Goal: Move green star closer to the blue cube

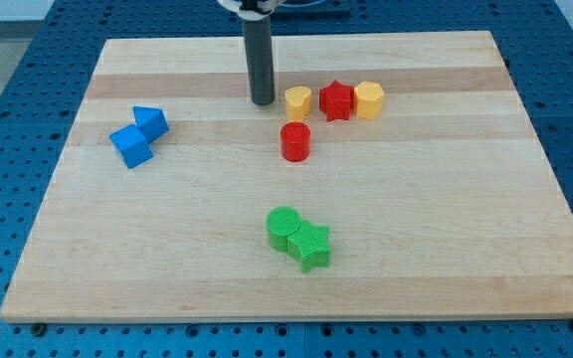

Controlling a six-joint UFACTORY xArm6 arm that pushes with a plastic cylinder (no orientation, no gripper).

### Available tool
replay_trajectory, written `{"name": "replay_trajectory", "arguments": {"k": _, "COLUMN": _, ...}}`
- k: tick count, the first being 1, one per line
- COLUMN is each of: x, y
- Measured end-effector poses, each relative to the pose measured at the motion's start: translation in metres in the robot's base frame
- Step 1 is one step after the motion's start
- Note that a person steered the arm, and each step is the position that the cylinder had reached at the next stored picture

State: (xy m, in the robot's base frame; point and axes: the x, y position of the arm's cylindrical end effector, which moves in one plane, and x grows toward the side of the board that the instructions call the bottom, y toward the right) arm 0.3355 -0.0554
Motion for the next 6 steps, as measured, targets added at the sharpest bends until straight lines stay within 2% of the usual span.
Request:
{"name": "replay_trajectory", "arguments": {"k": 1, "x": 0.03, "y": -0.002}}
{"name": "replay_trajectory", "arguments": {"k": 2, "x": 0.042, "y": 0.007}}
{"name": "replay_trajectory", "arguments": {"k": 6, "x": 0.039, "y": 0.04}}
